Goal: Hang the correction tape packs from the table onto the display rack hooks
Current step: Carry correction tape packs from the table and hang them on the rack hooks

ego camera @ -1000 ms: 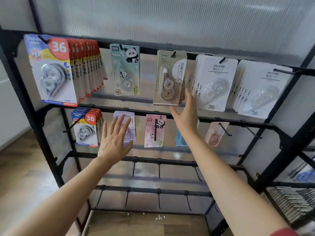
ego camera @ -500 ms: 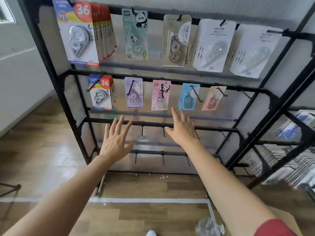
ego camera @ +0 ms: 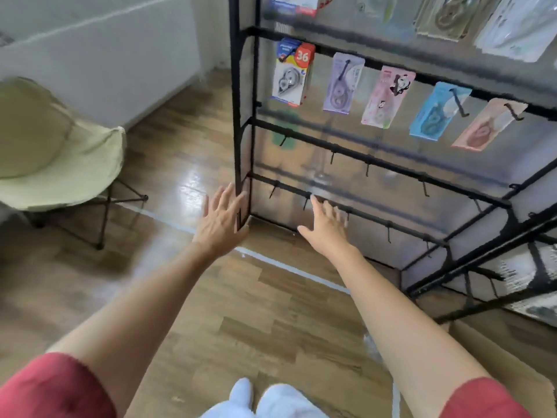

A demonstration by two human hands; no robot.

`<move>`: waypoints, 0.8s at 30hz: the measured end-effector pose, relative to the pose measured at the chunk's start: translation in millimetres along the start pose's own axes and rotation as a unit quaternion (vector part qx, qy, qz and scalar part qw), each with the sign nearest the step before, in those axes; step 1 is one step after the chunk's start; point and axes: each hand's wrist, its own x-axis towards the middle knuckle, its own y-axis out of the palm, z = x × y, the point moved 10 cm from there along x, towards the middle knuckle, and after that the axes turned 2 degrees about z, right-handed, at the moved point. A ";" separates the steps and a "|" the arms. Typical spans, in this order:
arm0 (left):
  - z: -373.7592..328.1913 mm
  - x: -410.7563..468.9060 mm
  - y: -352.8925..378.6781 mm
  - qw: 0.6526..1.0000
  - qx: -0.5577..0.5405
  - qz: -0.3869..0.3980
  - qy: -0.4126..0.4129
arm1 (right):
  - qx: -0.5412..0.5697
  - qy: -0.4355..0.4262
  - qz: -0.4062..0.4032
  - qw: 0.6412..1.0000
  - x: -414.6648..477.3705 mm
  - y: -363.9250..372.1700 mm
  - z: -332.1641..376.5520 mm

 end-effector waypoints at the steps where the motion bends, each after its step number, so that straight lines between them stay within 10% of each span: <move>1: 12.1 -14.1 -5.1 1.000 0.003 -0.004 -0.024 | -0.009 -0.019 0.010 1.000 -1.9 9.3 14.0; 24: 259.9 -457.0 -47.3 0.869 0.007 -0.092 -0.486 | -0.136 -0.396 0.190 0.888 -194.6 235.9 368.2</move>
